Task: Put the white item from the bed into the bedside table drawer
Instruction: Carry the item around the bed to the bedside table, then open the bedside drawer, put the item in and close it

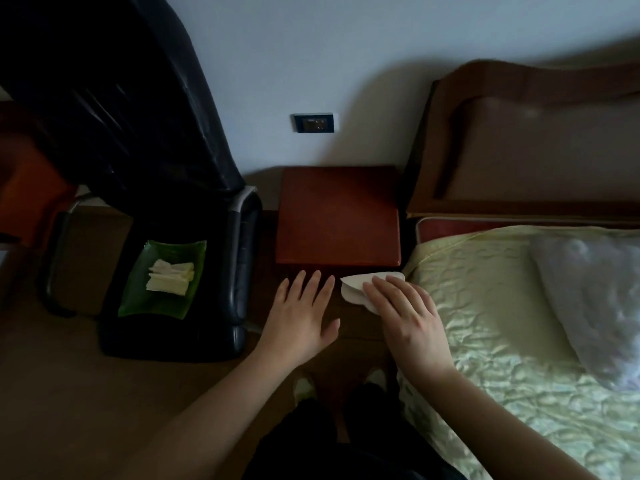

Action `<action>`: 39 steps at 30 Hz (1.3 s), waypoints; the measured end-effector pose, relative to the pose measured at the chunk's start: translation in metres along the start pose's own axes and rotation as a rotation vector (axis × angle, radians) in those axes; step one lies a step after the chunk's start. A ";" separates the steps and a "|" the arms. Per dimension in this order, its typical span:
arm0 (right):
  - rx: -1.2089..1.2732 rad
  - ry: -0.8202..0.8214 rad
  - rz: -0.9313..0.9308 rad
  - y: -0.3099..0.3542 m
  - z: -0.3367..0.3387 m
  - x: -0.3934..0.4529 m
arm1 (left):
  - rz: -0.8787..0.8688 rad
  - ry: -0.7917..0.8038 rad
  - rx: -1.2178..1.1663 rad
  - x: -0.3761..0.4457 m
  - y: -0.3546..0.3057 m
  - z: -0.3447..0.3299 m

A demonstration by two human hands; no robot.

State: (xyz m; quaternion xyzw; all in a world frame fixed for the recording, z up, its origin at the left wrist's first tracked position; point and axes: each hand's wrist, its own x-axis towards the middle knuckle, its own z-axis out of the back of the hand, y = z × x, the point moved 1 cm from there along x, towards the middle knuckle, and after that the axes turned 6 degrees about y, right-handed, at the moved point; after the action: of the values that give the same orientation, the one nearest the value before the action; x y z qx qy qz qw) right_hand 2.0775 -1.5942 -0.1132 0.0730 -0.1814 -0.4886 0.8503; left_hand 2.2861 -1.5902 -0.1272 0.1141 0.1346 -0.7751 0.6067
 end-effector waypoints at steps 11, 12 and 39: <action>0.041 0.031 -0.121 -0.036 -0.128 0.029 | 0.006 0.043 -0.091 0.109 0.066 -0.111; 0.039 0.030 -0.139 -0.038 -0.144 0.032 | -0.002 0.045 -0.094 0.120 0.071 -0.124; 0.136 0.155 -0.424 -0.074 -0.343 0.015 | 0.907 0.334 -2.114 0.339 0.084 -0.377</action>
State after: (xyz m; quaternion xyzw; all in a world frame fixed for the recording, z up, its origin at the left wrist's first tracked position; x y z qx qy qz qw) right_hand 2.1555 -1.6629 -0.4490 0.2040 -0.1284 -0.6360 0.7331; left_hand 2.2919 -1.7864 -0.6021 -0.3107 0.7395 0.0369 0.5961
